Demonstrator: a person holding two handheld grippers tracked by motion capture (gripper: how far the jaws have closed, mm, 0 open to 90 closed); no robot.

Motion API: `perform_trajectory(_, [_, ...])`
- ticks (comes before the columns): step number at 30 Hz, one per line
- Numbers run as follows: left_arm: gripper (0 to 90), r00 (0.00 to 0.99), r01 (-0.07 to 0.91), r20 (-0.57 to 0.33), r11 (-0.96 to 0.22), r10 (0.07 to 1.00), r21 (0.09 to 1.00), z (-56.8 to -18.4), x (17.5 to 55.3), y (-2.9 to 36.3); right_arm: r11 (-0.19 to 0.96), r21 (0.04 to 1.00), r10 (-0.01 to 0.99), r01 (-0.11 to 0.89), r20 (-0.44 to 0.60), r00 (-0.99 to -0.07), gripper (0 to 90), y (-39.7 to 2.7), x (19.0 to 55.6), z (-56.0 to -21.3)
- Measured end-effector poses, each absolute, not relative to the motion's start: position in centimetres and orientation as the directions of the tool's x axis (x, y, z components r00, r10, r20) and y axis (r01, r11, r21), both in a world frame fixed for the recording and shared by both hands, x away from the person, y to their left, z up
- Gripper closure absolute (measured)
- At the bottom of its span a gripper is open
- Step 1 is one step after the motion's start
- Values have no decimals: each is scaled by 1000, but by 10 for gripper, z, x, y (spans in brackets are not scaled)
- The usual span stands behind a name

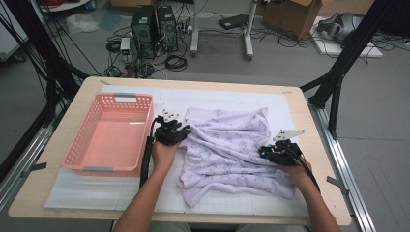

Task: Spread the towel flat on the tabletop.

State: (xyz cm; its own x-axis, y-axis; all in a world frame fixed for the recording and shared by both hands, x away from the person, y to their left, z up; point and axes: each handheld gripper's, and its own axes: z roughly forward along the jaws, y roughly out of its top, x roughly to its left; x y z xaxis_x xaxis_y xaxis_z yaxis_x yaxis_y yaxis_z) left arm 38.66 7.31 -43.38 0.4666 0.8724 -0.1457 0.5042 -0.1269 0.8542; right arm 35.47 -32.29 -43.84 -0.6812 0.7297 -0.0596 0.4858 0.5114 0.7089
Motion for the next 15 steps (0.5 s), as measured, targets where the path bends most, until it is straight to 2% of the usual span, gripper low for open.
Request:
perform_trajectory(2, [470,503,489,-140,-148,853,860,-432,382,72,468,724,807,507,-116,-579,845,-329,365,-440])
perform_trajectory(4, [438,531,472,-134,-160,837,867,-432,377,73,383,751,880,537,-120,-460,846,-340,377,-442])
perform_trajectory(6, [434,547,473,-144,-163,824,866,-433,373,75,291,781,930,553,-94,-356,845,-352,384,-443])
perform_trajectory(8, [430,567,475,-162,-160,808,866,-433,368,79,214,794,955,570,-47,-293,835,-359,386,-443])
perform_trajectory(9, [426,576,473,-174,-152,798,868,-433,365,80,176,798,957,577,-2,-289,814,-362,386,-443])
perform_trajectory(12, [423,621,483,-229,-136,749,865,-433,353,84,149,808,952,571,40,-304,640,-364,379,-437])
perform_trajectory(15, [412,668,497,-251,-169,700,851,-436,337,83,137,821,934,554,80,-349,550,-365,363,-425])
